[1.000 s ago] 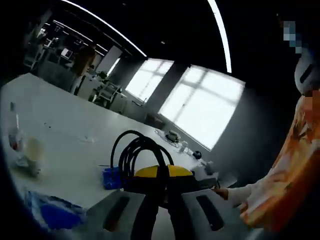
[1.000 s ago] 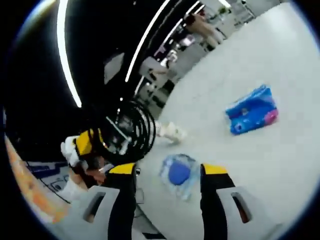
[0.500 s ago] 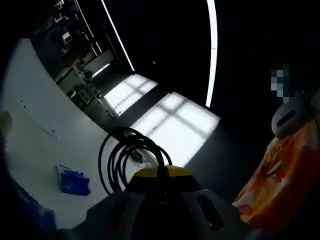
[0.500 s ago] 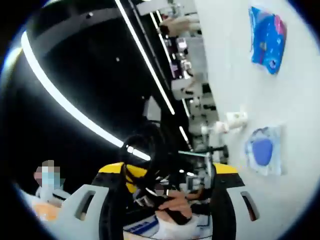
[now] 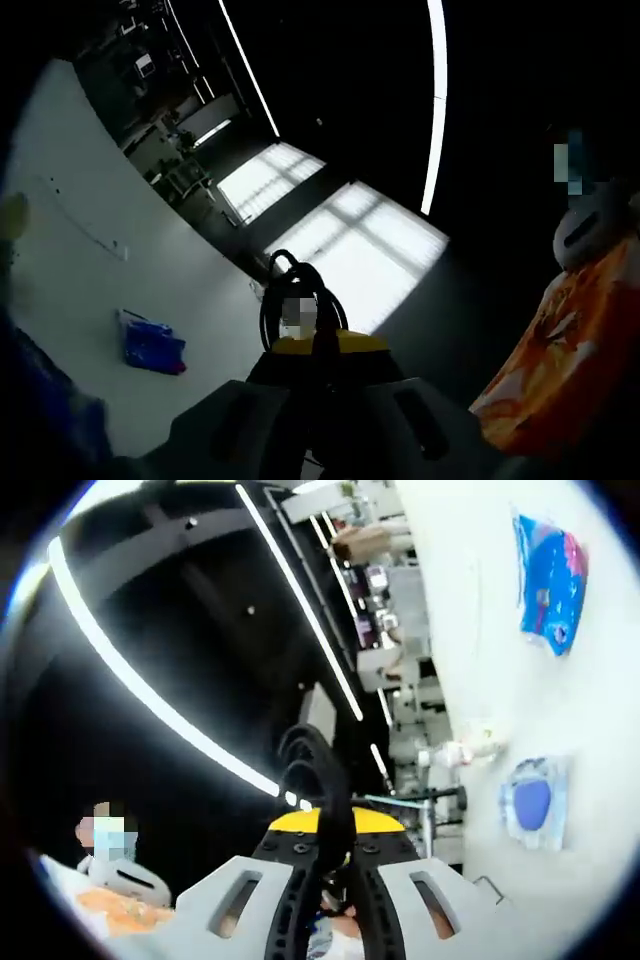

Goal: Arrange the tabletop items into an orderly group along one side of the table until the central work area is clear of visible clutter.

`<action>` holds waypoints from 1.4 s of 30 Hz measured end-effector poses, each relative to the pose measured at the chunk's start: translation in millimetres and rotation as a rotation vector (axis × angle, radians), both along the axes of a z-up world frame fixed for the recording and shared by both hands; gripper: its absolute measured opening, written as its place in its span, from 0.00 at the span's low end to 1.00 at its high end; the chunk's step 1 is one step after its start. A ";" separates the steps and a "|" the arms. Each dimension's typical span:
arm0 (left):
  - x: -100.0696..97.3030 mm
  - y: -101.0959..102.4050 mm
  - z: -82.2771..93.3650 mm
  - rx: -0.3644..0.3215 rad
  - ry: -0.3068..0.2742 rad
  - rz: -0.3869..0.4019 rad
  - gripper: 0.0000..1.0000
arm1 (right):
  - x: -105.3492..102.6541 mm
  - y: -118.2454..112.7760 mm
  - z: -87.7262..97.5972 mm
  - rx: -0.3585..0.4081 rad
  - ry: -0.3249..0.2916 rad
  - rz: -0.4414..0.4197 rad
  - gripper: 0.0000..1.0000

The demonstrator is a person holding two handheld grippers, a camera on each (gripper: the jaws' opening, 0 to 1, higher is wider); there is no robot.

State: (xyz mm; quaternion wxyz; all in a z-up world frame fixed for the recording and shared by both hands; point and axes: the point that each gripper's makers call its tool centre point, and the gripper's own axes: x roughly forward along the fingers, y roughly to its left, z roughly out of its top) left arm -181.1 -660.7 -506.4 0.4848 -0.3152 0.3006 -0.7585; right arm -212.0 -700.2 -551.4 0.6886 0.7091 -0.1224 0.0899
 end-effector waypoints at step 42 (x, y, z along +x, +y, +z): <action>-38.5 -31.8 -193.9 0.705 0.034 -0.091 0.14 | -27.0 -35.8 -137.5 -0.585 0.886 0.176 0.03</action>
